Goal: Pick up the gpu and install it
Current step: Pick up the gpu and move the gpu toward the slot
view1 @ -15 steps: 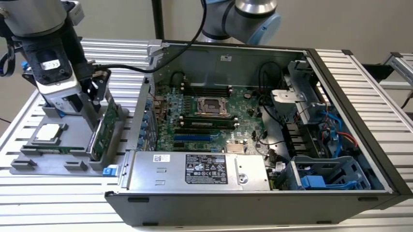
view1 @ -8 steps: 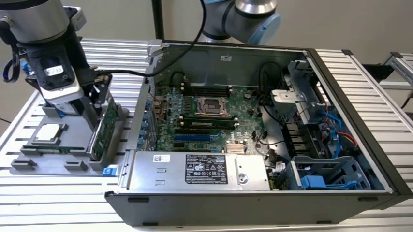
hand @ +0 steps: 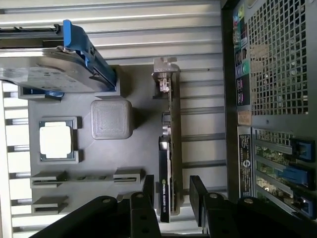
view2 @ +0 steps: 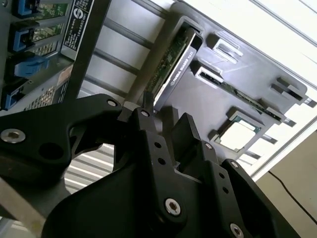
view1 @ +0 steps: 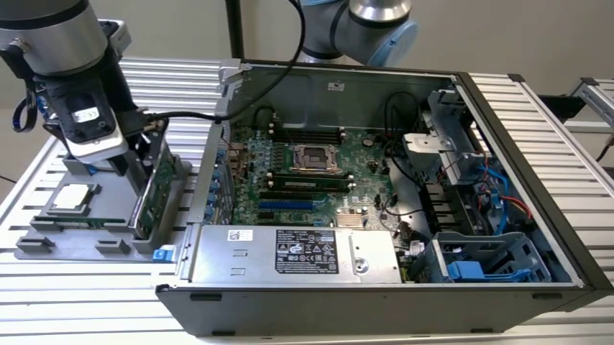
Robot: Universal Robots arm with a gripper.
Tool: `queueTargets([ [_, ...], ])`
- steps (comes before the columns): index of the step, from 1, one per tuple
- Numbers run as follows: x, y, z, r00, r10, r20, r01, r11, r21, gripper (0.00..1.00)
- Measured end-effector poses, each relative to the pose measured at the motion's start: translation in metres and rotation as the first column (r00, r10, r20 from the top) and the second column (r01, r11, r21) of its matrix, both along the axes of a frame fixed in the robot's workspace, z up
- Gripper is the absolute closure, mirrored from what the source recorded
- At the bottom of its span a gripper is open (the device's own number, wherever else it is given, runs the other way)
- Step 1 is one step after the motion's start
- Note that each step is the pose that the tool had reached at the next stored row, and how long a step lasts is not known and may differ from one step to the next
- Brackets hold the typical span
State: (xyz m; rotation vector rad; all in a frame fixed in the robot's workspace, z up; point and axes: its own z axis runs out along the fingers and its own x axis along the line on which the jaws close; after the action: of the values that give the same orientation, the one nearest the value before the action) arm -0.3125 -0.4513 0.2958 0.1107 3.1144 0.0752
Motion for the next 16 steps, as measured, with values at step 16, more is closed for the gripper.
queueTargets([
  [16, -0.0017, 0.0, -0.0207, 1.0, 0.003, 0.0012, -0.003, 1.0, -0.0001, 0.0],
])
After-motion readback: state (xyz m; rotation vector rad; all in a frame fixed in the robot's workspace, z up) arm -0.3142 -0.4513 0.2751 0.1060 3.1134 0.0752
